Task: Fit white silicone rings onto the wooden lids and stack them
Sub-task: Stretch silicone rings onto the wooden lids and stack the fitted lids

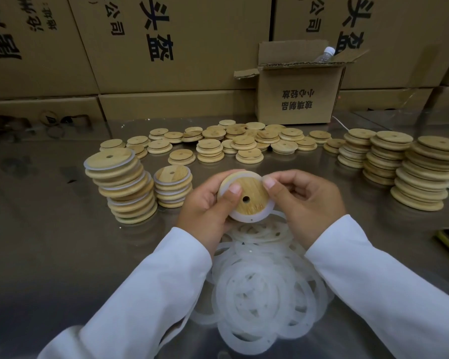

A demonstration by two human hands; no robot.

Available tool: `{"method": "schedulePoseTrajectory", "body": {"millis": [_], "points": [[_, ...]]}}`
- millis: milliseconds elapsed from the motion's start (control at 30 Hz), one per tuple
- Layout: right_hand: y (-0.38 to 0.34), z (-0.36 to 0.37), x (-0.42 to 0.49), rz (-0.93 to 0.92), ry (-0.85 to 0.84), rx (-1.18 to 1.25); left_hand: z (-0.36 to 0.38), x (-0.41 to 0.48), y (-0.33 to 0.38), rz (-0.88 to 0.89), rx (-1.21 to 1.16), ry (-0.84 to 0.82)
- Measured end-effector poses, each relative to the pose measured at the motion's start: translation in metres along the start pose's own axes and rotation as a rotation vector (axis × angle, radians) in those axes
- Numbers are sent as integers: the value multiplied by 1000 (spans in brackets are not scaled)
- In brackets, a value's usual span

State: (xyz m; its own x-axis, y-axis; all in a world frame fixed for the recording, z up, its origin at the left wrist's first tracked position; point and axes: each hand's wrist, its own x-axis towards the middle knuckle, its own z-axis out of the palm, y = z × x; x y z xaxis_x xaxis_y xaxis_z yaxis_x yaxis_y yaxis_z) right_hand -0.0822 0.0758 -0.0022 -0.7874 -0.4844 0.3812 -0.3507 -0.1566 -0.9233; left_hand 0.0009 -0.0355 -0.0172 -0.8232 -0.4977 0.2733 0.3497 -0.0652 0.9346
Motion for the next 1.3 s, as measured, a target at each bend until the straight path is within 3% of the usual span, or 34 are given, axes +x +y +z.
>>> {"method": "schedulePoseTrajectory", "body": {"millis": [367,500,600,733,1067,1300], "points": [[13,10,-5,112,84,-28,4,1,0,-24,-147,91],[11,7,-2,127,62,-46,1,1,1,-60,-58,88],[8,3,-1,39,36,-148,-3,2,2,-33,154,112],[5,-2,-2,-171,-13,-384,-8,1,6,-7,245,86],[8,-2,0,-45,-14,-181,-11,2,8,122,275,126],[5,-3,2,73,-26,-88,-12,2,9,105,265,139]]}}
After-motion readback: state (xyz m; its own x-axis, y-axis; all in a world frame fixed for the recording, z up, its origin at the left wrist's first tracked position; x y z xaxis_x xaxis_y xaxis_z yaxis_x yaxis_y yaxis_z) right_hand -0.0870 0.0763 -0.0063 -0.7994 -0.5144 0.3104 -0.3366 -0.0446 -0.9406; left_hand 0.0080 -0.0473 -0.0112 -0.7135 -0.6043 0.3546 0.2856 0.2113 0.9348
